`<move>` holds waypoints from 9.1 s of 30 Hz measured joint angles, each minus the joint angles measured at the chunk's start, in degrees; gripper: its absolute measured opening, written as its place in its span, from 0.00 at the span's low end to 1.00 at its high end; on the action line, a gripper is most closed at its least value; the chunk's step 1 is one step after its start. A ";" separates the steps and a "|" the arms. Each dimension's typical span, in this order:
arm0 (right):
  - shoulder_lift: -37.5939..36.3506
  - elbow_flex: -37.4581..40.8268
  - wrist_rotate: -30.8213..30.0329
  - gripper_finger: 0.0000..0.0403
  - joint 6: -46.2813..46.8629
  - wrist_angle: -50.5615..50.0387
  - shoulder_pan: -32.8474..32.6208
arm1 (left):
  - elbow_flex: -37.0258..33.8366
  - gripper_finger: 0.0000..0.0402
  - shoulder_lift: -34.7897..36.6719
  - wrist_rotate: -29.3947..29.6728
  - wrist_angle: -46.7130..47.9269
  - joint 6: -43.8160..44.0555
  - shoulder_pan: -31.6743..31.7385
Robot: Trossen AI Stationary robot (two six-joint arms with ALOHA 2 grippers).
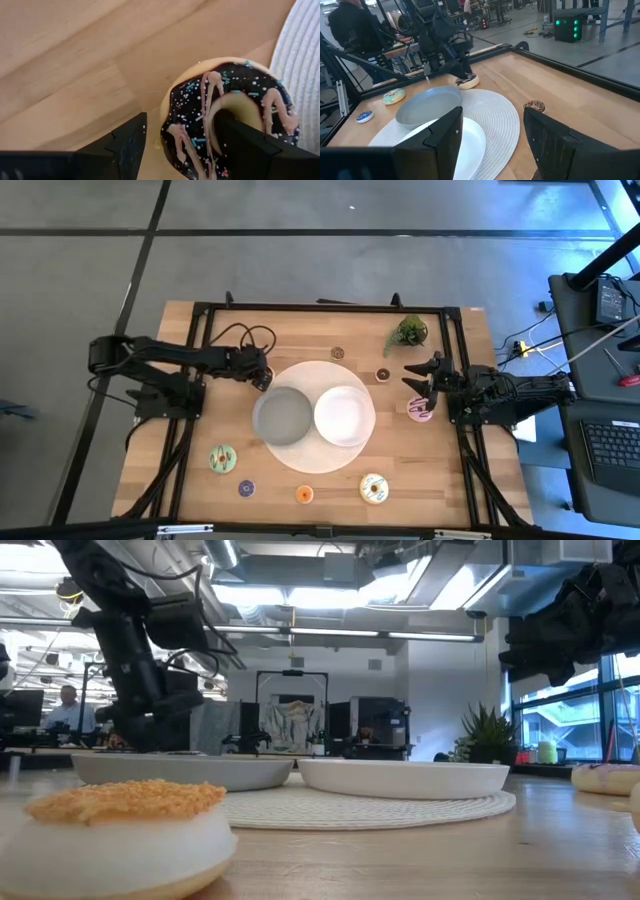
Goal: Pick & Place donuts
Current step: Put the large black donut on the gray plate, then put the large blue donut on the gray plate
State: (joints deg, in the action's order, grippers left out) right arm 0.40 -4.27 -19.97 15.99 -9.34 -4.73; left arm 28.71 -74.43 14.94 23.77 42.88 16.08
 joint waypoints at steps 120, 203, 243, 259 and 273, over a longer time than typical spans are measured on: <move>0.00 0.01 0.05 0.52 -0.70 0.00 -0.01 | 18.06 0.51 -1.20 -5.69 31.25 54.51 -64.05; 0.00 0.01 -0.98 0.52 1.41 0.04 0.00 | 17.95 0.15 -14.97 -12.29 28.89 59.26 -67.64; 0.00 0.00 -1.03 0.52 0.00 0.04 -0.01 | 23.32 0.05 -15.19 -5.69 8.36 1.79 -33.61; 0.00 0.00 -1.03 0.52 0.02 0.03 -0.01 | 23.32 0.08 -18.30 -5.58 7.68 1.31 -33.46; 0.00 0.00 -1.03 0.52 0.02 0.04 -0.02 | 23.32 0.25 -18.24 -5.63 7.67 1.31 -33.07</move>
State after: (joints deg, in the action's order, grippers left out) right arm 0.40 -4.27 -20.99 16.01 -9.30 -4.75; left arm 52.03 -92.68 9.31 31.44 44.18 -16.99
